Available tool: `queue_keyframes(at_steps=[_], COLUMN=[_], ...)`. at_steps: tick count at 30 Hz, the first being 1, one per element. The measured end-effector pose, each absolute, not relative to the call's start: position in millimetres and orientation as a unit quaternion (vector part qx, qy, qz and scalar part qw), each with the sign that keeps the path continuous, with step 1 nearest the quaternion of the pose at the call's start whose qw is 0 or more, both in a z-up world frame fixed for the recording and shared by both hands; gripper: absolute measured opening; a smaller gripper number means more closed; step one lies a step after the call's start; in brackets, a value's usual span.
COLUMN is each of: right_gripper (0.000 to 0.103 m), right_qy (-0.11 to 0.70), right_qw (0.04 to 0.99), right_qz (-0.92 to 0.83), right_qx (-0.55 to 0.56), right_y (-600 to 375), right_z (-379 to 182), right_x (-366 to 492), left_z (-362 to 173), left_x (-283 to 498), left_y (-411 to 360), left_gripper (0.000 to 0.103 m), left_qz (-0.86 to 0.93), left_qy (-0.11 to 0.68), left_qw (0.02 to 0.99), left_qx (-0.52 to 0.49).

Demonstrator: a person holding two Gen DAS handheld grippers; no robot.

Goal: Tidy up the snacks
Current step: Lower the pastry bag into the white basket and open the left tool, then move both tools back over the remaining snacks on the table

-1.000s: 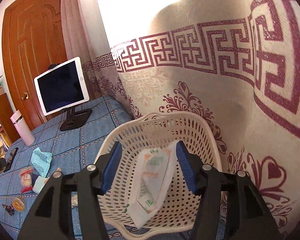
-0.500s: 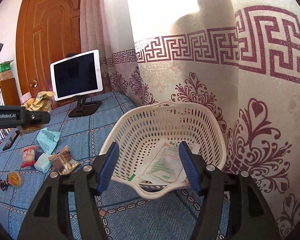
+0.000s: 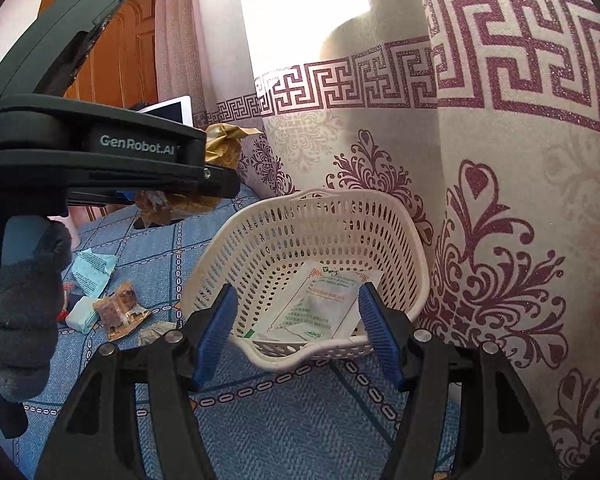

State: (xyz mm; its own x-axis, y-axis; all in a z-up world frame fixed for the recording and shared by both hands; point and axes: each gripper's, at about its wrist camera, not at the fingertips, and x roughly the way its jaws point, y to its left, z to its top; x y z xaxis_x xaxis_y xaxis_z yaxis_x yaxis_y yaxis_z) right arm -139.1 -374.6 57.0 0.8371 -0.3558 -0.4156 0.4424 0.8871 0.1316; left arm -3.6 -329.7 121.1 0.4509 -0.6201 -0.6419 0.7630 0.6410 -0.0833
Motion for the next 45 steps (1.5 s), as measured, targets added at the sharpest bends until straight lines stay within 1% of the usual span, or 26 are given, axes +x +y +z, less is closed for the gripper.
queue_keyframes(at_steps=[2, 3, 4, 6, 9, 17, 21, 29, 34, 45], right_gripper=[0.063, 0.063, 0.063, 0.063, 0.066, 0.067, 0.067, 0.068, 0.071, 0.073], right_qy=[0.192, 0.191, 0.191, 0.19, 0.186, 0.184, 0.183, 0.178, 0.179, 0.19], right_qw=[0.952, 0.951, 0.951, 0.951, 0.951, 0.952, 0.953, 0.957, 0.959, 0.963], right_qz=[-0.212, -0.212, -0.212, -0.214, -0.215, -0.212, -0.211, -0.206, -0.197, -0.167], right_qx=[0.113, 0.115, 0.116, 0.117, 0.119, 0.122, 0.116, 0.103, 0.098, 0.091], right_y=[-376.7, -377.9, -378.9, -380.6, -382.2, -382.0, -379.1, -367.2, -359.4, -339.1], right_z=[56.6, 56.7, 56.1, 55.6, 54.4, 53.6, 55.7, 63.3, 67.9, 67.1], right_x=[-141.8, -142.3, -142.7, -144.4, -148.3, -152.4, -151.4, -149.9, -148.9, -137.0], left_z=[120.2, 119.8, 119.4, 119.0, 119.6, 123.3, 126.1, 130.9, 133.8, 135.4], left_x=[-6.1, -7.4, -8.6, -11.2, -16.5, -23.7, -27.8, -27.6, -26.3, -19.6], left_y=[-338.9, -343.0, -346.5, -349.8, -347.3, -338.3, -331.7, -310.2, -295.9, -261.4], left_gripper=[0.051, 0.055, 0.066, 0.083, 0.083, 0.083, 0.086, 0.086, 0.086, 0.086], left_qz=[-0.423, -0.428, -0.434, -0.439, -0.437, -0.385, -0.371, -0.349, -0.338, -0.298], left_qy=[0.328, 0.328, 0.328, 0.325, 0.315, 0.267, 0.256, 0.255, 0.254, 0.26], left_qw=[0.837, 0.835, 0.831, 0.83, 0.835, 0.868, 0.876, 0.887, 0.893, 0.908], left_qx=[0.113, 0.114, 0.115, 0.114, 0.118, 0.163, 0.171, 0.162, 0.154, 0.137])
